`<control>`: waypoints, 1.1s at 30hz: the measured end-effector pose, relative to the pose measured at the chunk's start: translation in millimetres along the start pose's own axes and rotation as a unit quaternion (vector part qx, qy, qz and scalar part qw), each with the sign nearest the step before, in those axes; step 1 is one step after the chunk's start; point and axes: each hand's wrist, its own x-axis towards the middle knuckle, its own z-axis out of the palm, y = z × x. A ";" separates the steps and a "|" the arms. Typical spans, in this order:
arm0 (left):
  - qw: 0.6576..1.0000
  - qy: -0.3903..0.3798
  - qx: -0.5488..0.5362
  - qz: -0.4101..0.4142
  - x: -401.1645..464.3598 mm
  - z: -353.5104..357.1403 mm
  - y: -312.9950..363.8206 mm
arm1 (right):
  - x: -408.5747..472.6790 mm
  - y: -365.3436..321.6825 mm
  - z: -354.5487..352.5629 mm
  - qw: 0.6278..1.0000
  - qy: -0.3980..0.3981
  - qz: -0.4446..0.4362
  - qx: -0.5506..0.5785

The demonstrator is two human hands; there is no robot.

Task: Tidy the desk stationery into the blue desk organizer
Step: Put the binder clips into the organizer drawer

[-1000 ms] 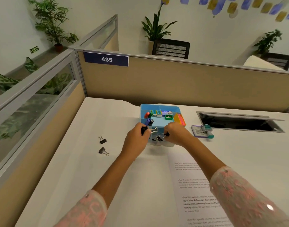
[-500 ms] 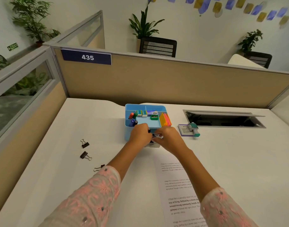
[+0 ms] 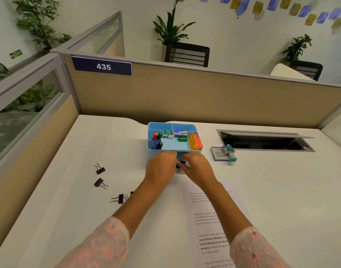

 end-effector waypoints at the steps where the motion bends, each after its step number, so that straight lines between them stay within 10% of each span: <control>1: 0.998 0.056 -0.021 0.023 -13.7 0.7 -6.6 | -0.5 0.7 1.3 1.000 0.004 0.000 0.001; 12: 0.979 0.181 -0.079 -0.053 -133.4 31.4 -138.6 | -35.4 -48.2 18.4 0.968 0.215 -0.075 0.103; 23: 0.992 0.098 -0.048 -0.061 -147.3 54.5 -162.1 | -61.7 -103.8 102.4 0.977 -0.066 -0.131 0.155; 33: 0.988 0.090 -0.115 -0.054 -132.3 55.0 -162.6 | -75.2 -116.5 114.2 0.984 -0.059 -0.113 0.122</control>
